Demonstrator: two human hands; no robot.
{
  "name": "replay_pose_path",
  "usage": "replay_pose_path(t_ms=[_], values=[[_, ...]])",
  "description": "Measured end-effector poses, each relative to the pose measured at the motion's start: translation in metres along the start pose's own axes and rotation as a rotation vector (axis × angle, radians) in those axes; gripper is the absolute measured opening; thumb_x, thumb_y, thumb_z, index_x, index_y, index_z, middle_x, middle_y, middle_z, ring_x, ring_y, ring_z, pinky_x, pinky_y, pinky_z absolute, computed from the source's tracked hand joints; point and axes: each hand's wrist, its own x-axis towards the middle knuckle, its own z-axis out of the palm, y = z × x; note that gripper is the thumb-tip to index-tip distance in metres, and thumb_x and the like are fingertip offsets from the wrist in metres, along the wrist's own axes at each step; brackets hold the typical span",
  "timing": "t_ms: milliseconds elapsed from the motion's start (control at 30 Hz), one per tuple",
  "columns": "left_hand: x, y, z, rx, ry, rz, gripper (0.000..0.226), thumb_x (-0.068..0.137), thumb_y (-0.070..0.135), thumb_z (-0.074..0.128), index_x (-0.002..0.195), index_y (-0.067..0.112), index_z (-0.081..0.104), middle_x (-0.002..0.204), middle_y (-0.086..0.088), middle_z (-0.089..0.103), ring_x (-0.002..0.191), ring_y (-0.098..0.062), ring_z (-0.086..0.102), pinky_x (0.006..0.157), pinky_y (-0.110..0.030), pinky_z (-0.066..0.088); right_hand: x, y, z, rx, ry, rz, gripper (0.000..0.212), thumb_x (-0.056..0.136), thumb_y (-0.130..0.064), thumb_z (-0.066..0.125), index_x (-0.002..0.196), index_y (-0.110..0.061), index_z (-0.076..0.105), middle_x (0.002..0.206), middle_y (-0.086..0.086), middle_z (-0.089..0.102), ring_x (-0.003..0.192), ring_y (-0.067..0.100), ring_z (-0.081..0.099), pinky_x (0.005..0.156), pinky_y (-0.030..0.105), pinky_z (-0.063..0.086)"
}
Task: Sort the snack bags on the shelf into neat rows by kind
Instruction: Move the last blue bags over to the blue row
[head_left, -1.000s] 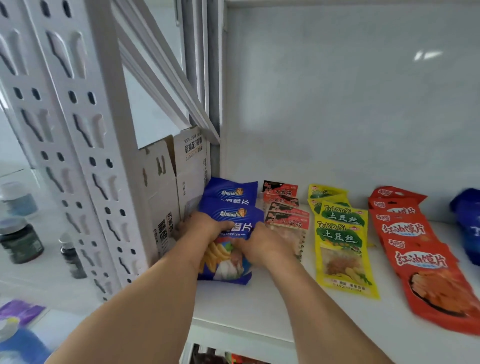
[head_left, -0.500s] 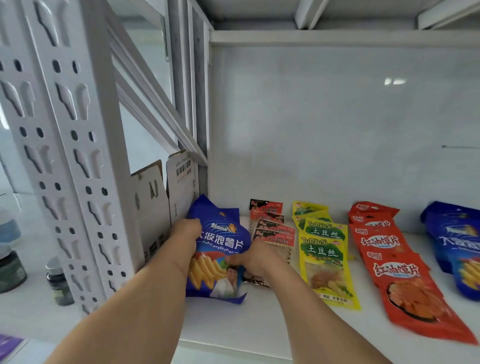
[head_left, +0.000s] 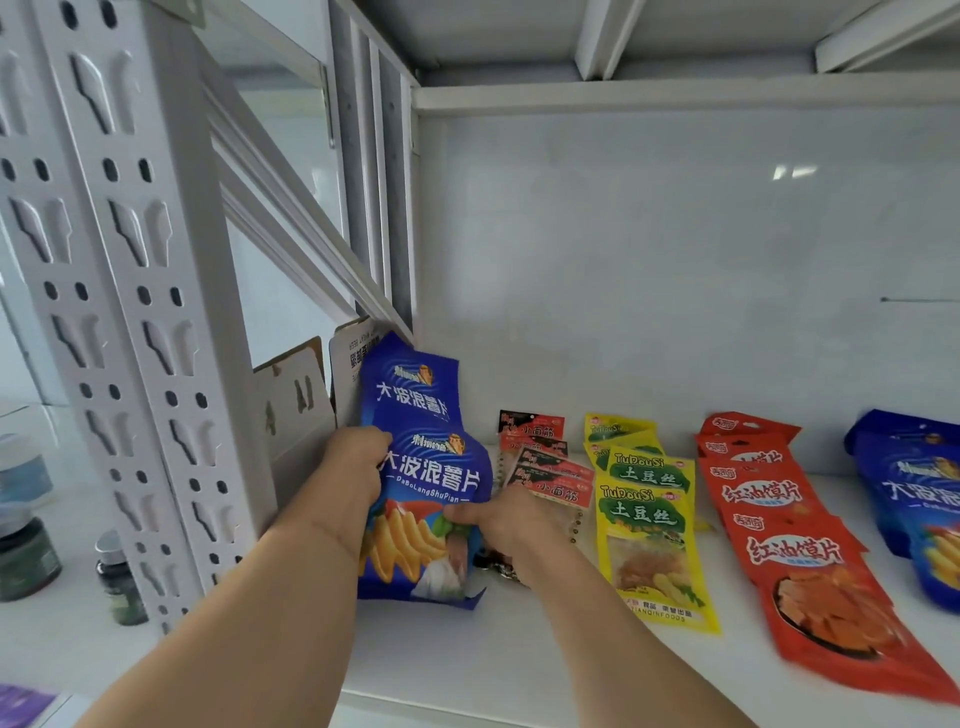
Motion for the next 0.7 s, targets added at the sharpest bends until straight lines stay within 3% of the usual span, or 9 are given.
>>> replay_pose_path(t_ms=[67, 167, 400, 533, 633, 700], values=[[0.000, -0.001, 0.000, -0.088, -0.002, -0.005, 0.036, 0.096, 0.019, 0.065, 0.124, 0.001, 0.052, 0.113, -0.022, 0.068, 0.098, -0.036, 0.069, 0.091, -0.051, 0.056, 0.000, 0.000, 0.000, 0.084, -0.013, 0.008, 0.045, 0.073, -0.035, 0.086, 0.105, -0.011, 0.064, 0.097, -0.001, 0.071, 0.086, 0.015, 0.067, 0.072, 0.030, 0.057], [-0.001, -0.002, 0.001, -0.186, -0.027, -0.008, 0.036, 0.095, 0.017, 0.066, 0.125, 0.003, 0.052, 0.112, -0.021, 0.069, 0.094, -0.034, 0.069, 0.085, -0.048, 0.058, 0.002, 0.001, -0.002, 0.199, -0.025, 0.014, 0.040, 0.074, -0.038, 0.084, 0.102, -0.016, 0.065, 0.101, 0.001, 0.074, 0.093, 0.020, 0.069, 0.090, 0.039, 0.056], [-0.003, 0.000, 0.003, -0.164, -0.105, -0.015, 0.043, 0.090, 0.021, 0.072, 0.124, 0.003, 0.054, 0.111, -0.021, 0.070, 0.096, -0.036, 0.070, 0.090, -0.051, 0.057, 0.004, 0.004, -0.004, 0.281, -0.010, 0.013, 0.038, 0.075, -0.039, 0.084, 0.099, -0.018, 0.063, 0.100, 0.000, 0.074, 0.088, 0.017, 0.072, 0.072, 0.030, 0.057], [-0.002, 0.001, 0.004, -0.169, -0.094, -0.005, 0.045, 0.087, 0.038, 0.075, 0.112, 0.007, 0.056, 0.101, -0.018, 0.072, 0.086, -0.033, 0.072, 0.079, -0.047, 0.059, 0.001, 0.003, -0.009, 0.300, -0.005, 0.017, 0.040, 0.075, -0.039, 0.083, 0.102, -0.017, 0.063, 0.097, -0.002, 0.075, 0.080, 0.013, 0.072, 0.054, 0.022, 0.050], [-0.002, 0.007, 0.003, -0.166, -0.043, 0.042, 0.043, 0.090, 0.047, 0.067, 0.105, 0.009, 0.055, 0.094, -0.014, 0.071, 0.080, -0.029, 0.071, 0.068, -0.041, 0.059, 0.001, 0.003, -0.012, 0.318, -0.027, 0.018, 0.043, 0.074, -0.038, 0.084, 0.105, -0.015, 0.065, 0.096, 0.000, 0.077, 0.082, 0.016, 0.074, 0.064, 0.028, 0.057], [-0.002, 0.012, 0.003, -0.185, -0.042, 0.078, 0.042, 0.094, 0.048, 0.062, 0.107, 0.008, 0.056, 0.097, -0.013, 0.070, 0.083, -0.029, 0.071, 0.074, -0.043, 0.060, -0.001, 0.003, -0.016, 0.367, -0.063, 0.024, 0.044, 0.074, -0.035, 0.085, 0.107, -0.013, 0.066, 0.095, 0.003, 0.078, 0.084, 0.020, 0.075, 0.077, 0.036, 0.061]])
